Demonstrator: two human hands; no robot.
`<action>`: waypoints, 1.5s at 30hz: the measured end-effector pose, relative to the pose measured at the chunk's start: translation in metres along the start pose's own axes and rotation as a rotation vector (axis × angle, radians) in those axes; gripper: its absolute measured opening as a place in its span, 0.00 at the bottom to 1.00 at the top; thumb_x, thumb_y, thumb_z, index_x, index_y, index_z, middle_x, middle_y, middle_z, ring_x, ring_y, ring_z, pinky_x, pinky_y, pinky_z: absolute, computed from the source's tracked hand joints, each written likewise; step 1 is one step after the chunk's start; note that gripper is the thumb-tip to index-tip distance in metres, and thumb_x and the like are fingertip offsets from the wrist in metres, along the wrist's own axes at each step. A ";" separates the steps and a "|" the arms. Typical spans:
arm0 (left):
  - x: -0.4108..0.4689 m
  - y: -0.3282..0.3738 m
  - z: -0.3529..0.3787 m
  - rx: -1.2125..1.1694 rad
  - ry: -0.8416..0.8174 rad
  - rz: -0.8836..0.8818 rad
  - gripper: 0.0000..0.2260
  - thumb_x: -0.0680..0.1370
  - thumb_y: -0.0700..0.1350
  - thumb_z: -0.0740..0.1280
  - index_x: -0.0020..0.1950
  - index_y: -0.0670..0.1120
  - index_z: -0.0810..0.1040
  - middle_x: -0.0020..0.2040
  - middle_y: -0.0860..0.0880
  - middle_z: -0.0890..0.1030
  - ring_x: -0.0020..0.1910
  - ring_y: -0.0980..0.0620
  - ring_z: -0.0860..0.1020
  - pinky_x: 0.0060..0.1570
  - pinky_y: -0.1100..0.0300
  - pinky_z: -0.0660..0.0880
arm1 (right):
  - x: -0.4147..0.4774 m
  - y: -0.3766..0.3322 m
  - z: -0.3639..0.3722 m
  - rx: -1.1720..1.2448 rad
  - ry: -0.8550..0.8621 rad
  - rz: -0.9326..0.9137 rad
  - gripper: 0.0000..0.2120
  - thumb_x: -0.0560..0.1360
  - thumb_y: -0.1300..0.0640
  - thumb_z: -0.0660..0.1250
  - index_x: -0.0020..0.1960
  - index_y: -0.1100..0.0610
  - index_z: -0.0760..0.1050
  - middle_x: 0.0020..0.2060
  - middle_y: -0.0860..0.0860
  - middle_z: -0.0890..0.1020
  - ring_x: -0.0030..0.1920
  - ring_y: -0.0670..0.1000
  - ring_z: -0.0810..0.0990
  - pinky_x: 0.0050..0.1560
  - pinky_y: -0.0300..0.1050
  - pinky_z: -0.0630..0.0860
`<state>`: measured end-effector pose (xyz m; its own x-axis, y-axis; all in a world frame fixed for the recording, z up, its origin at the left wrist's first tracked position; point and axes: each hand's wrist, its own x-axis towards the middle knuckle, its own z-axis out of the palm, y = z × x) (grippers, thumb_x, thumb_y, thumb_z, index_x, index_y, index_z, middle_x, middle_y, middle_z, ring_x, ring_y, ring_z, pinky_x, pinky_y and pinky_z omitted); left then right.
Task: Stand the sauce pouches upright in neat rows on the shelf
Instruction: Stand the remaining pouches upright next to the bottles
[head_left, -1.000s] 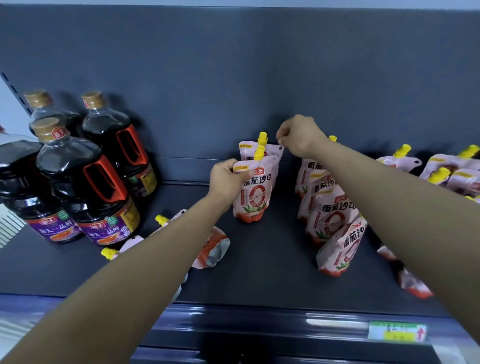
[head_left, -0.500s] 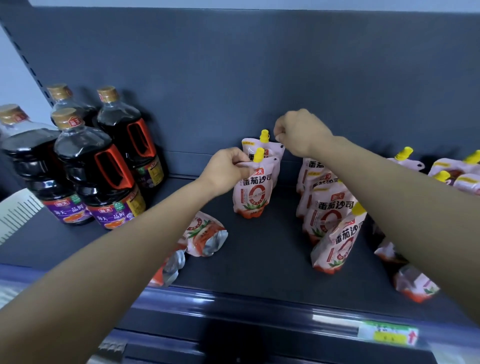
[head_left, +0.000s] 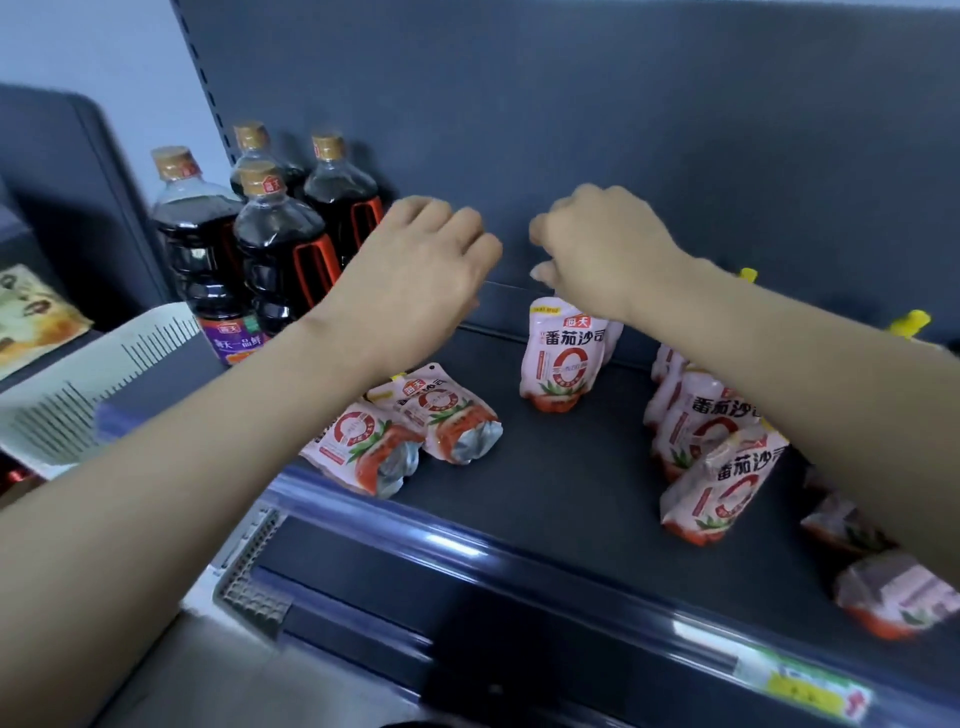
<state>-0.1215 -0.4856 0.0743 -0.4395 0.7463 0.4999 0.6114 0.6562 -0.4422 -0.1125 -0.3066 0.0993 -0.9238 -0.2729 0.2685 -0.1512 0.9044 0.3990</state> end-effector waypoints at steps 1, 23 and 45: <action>-0.005 -0.002 -0.002 0.039 0.000 0.002 0.13 0.70 0.42 0.68 0.52 0.38 0.76 0.48 0.39 0.79 0.47 0.38 0.78 0.55 0.45 0.73 | 0.000 -0.008 -0.003 -0.008 0.007 -0.027 0.12 0.78 0.54 0.62 0.53 0.63 0.76 0.51 0.59 0.80 0.54 0.61 0.75 0.41 0.48 0.60; -0.147 -0.041 0.083 -0.381 -0.591 -0.387 0.22 0.76 0.54 0.64 0.65 0.42 0.70 0.63 0.44 0.73 0.60 0.41 0.72 0.59 0.49 0.67 | 0.044 -0.130 0.112 0.619 -0.641 0.270 0.22 0.71 0.42 0.69 0.52 0.60 0.75 0.53 0.57 0.81 0.48 0.57 0.78 0.45 0.45 0.73; -0.136 -0.047 0.126 -1.084 -0.769 -1.358 0.22 0.66 0.49 0.77 0.50 0.38 0.73 0.52 0.43 0.79 0.50 0.46 0.75 0.52 0.53 0.74 | 0.060 -0.140 0.101 0.882 -0.472 0.516 0.21 0.66 0.61 0.76 0.57 0.62 0.75 0.55 0.55 0.81 0.54 0.55 0.80 0.52 0.43 0.77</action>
<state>-0.1735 -0.6041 -0.0671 -0.8807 -0.0607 -0.4697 -0.3936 0.6454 0.6546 -0.1821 -0.4162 -0.0289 -0.9601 0.1832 -0.2111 0.2645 0.8398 -0.4741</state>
